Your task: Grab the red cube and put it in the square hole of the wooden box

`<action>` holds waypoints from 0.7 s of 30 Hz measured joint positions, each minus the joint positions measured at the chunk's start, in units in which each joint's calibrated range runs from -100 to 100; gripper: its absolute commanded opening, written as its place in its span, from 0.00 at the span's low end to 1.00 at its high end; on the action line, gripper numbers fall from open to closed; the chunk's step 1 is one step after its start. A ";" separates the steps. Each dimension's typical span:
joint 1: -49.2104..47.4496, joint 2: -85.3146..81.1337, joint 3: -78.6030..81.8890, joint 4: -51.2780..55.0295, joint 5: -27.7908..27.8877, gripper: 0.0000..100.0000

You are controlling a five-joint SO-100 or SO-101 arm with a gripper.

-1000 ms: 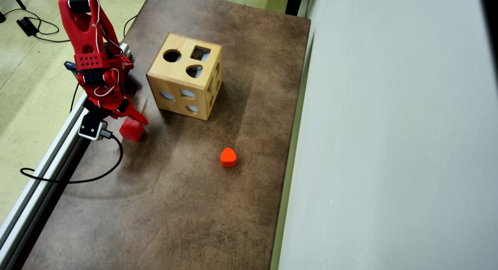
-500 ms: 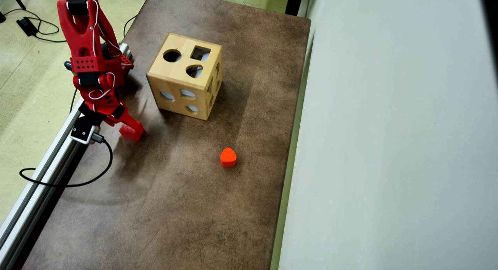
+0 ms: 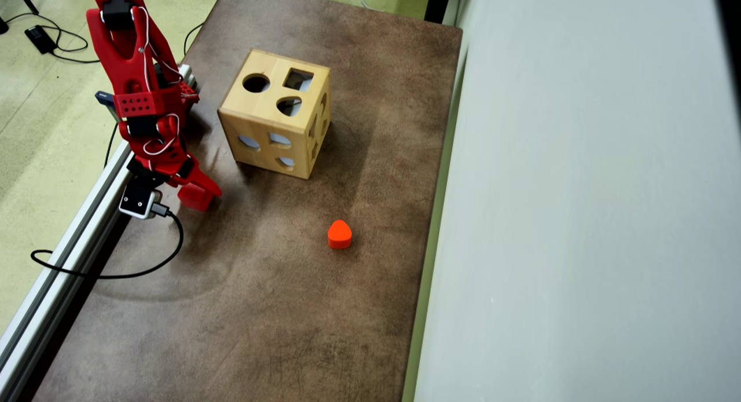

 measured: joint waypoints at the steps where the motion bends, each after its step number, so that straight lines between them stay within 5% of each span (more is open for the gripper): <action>1: 0.00 0.00 0.00 0.00 0.00 0.44; 21: 0.00 2.63 -0.72 -0.24 0.00 0.44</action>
